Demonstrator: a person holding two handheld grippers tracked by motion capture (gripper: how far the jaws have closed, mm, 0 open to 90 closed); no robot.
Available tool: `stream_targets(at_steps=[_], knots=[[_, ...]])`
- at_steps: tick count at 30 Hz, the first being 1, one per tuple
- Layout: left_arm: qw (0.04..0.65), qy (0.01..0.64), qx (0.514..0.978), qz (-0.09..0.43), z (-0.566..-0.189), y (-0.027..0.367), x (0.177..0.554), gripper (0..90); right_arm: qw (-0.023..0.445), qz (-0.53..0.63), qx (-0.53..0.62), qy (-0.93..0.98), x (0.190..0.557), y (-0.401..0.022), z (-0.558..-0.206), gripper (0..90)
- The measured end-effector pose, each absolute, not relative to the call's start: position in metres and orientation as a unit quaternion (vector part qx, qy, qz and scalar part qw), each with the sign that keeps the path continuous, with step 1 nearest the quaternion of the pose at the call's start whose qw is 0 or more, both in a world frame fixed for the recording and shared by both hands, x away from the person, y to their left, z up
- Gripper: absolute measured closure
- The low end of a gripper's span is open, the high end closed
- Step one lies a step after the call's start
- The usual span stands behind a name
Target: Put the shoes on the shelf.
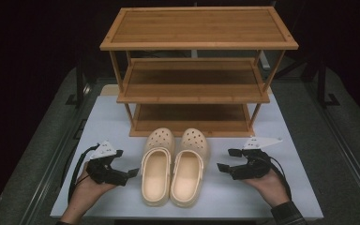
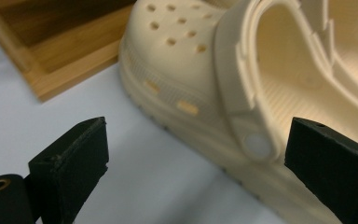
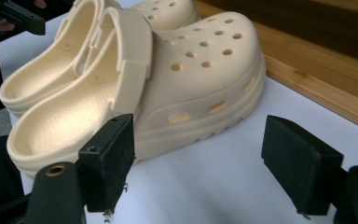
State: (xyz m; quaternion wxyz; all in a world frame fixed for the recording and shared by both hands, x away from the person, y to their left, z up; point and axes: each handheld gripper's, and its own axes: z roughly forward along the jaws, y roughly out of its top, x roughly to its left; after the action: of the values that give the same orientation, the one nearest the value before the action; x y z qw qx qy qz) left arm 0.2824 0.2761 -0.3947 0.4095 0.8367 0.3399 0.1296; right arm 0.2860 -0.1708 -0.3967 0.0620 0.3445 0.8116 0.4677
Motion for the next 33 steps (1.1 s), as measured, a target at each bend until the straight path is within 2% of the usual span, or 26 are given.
stream_targets(at_steps=[15, 23, 26, 30, 33], knots=[[0.415, 0.318, 0.842, 0.134, -0.389, 0.233, 0.31, 5.9, 0.049, 0.476, 0.327, 0.815, 0.298, -0.128, -0.394, 23.7], [0.401, 0.323, 0.845, 0.145, -0.396, 0.23, 0.316, 7.9, 0.05, 0.465, 0.327, 0.821, 0.308, -0.107, -0.4, 23.3], [0.399, 0.33, 0.843, 0.148, -0.399, 0.232, 0.316, 13.1, 0.052, 0.459, 0.328, 0.824, 0.309, -0.104, -0.403, 23.2], [0.394, 0.334, 0.843, 0.153, -0.402, 0.231, 0.316, 15.3, 0.067, 0.441, 0.33, 0.832, 0.31, -0.096, -0.408, 21.4], [0.392, 0.328, 0.845, 0.154, -0.404, 0.229, 0.316, 23.2, 0.074, 0.433, 0.337, 0.833, 0.31, -0.096, -0.41, 21.6]])
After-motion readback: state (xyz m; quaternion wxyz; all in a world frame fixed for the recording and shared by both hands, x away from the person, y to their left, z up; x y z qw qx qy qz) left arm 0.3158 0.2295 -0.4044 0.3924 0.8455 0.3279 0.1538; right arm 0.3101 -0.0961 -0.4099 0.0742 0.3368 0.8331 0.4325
